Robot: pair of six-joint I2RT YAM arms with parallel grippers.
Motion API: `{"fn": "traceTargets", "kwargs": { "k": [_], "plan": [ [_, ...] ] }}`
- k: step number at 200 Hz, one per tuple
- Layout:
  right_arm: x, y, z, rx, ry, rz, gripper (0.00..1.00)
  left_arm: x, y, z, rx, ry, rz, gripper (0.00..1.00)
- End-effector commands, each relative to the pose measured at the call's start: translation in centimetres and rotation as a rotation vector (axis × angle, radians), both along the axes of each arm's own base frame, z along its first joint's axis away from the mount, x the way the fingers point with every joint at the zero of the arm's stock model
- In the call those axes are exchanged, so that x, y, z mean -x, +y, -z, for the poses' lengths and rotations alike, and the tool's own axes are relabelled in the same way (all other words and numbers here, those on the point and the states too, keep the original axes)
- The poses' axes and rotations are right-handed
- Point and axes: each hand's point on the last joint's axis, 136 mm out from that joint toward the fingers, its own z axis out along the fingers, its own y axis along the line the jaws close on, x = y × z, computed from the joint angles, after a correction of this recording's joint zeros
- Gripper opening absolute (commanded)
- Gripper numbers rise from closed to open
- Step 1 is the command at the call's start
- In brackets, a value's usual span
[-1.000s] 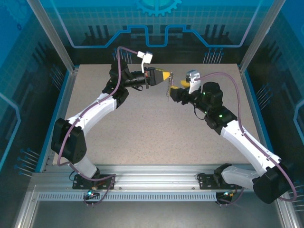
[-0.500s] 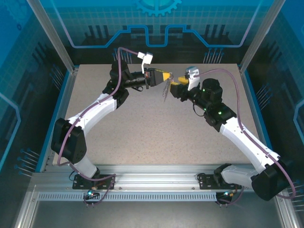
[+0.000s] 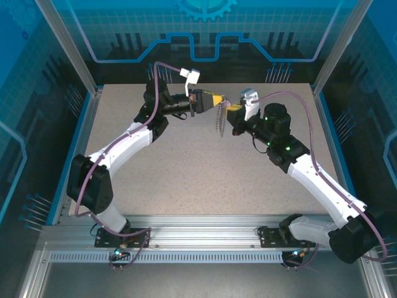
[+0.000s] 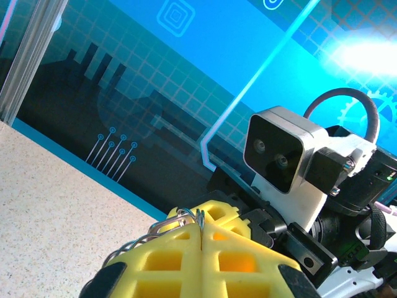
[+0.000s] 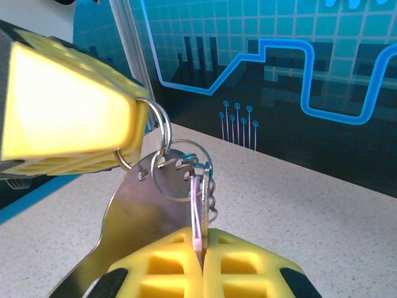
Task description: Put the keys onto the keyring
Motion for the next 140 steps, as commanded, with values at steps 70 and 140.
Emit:
{"fn": "traceTargets", "kwargs": {
  "k": [70,140],
  "plan": [
    [1.2,-1.4,-2.6,0.107,-0.059,0.019,0.00,1.4,0.3,-1.3,-0.027,-0.080,-0.005,0.00],
    [1.0,-0.1,-2.1,0.138,-0.015,-0.051,0.00,1.7,0.3,-1.1,-0.037,-0.087,-0.001,0.00]
  ]
}}
